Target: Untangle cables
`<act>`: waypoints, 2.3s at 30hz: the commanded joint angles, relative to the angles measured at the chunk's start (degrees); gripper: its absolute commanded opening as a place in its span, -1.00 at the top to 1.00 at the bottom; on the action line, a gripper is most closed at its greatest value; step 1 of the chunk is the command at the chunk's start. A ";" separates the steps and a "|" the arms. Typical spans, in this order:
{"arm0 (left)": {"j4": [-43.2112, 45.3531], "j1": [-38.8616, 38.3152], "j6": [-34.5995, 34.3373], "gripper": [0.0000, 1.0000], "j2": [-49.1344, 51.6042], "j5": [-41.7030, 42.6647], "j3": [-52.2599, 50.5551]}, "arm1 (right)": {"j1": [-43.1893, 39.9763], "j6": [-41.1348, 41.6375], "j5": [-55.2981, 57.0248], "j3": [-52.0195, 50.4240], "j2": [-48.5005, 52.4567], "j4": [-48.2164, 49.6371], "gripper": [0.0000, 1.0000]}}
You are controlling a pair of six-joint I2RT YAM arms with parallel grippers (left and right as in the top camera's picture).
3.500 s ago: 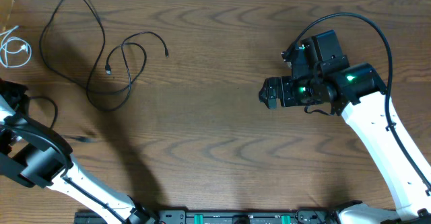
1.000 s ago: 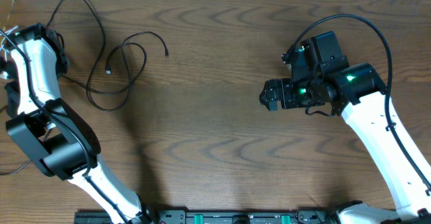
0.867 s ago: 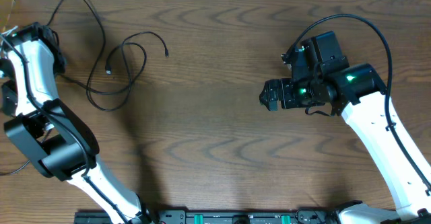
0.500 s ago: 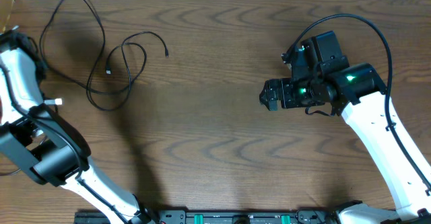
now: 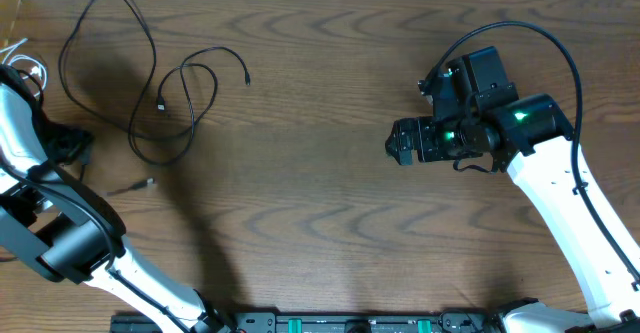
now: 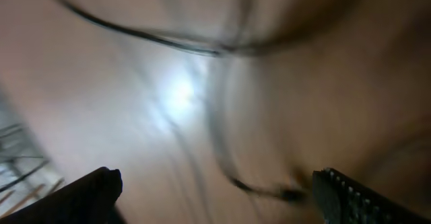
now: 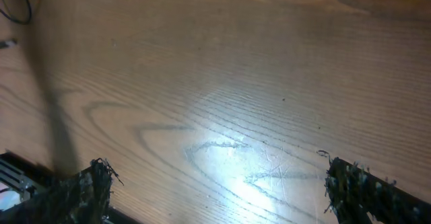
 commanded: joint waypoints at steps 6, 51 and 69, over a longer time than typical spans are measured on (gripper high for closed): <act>-2.78 3.96 9.18 -0.89 -0.17 16.37 -0.24 | 0.24 -0.13 0.07 -0.39 0.22 -1.36 -0.98; -15.43 -34.12 18.23 -0.89 -18.05 29.38 -1.14 | 0.17 10.88 -1.86 -0.39 -1.73 -6.75 -0.20; -15.98 -44.41 16.02 -0.89 -58.55 23.80 -2.75 | 0.24 13.11 14.75 -2.25 -30.62 -17.62 -0.99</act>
